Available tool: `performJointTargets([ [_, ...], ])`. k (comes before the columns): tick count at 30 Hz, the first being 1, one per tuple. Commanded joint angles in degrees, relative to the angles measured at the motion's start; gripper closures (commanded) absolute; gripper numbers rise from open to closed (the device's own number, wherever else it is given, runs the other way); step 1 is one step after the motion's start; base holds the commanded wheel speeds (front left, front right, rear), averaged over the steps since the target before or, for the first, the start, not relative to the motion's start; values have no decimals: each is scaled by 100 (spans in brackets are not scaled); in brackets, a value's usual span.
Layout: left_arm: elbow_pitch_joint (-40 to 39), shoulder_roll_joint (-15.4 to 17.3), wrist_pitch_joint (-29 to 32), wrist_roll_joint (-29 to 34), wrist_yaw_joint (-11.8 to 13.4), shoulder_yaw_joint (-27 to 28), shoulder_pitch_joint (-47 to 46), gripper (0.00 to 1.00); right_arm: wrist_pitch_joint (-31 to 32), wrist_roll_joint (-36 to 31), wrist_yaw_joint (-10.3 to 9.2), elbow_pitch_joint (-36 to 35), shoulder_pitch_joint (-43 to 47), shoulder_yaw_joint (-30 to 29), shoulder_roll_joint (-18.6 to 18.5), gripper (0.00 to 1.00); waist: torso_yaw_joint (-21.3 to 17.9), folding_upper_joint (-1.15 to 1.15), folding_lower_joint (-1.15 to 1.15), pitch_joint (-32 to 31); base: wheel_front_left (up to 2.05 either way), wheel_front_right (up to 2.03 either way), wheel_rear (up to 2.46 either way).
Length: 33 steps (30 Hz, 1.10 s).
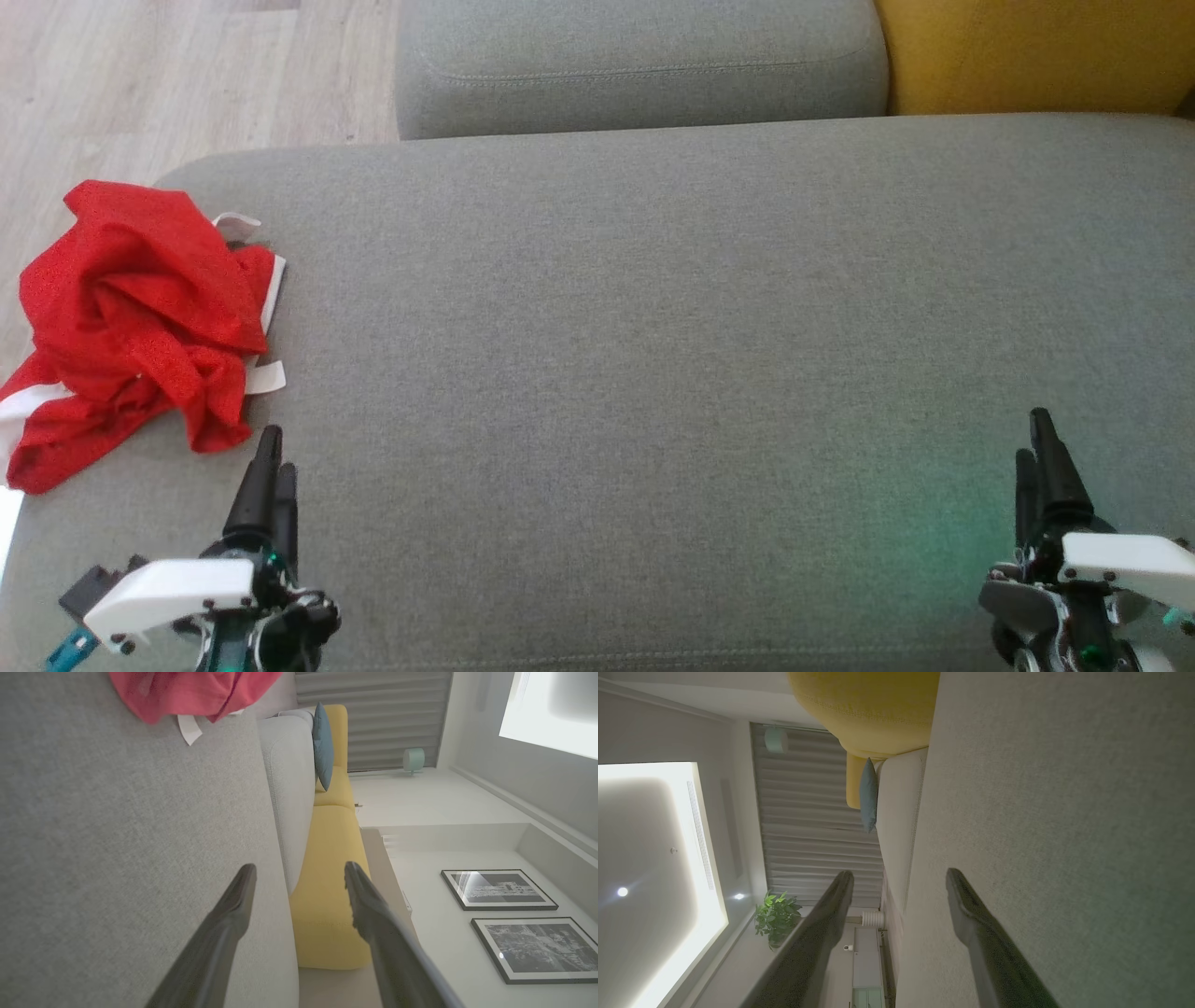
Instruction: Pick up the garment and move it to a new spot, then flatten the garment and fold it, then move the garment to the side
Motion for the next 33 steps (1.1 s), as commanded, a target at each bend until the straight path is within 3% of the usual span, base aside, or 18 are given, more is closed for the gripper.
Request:
performJointTargets([
  [1, -259, 106, -51, 148, -24, 45, -368, 0, -68, -144, 11, -261, -256, 44, -148, 0, 7, 0, 0, -6, 0, 0, 0],
  [33, -630, 323, -570, 2925, 29, -400, -536, 0, -104, -2963, 21, -1091, -111, 338, -314, 0, 31, 0, 0, -97, 0, 0, 0],
])
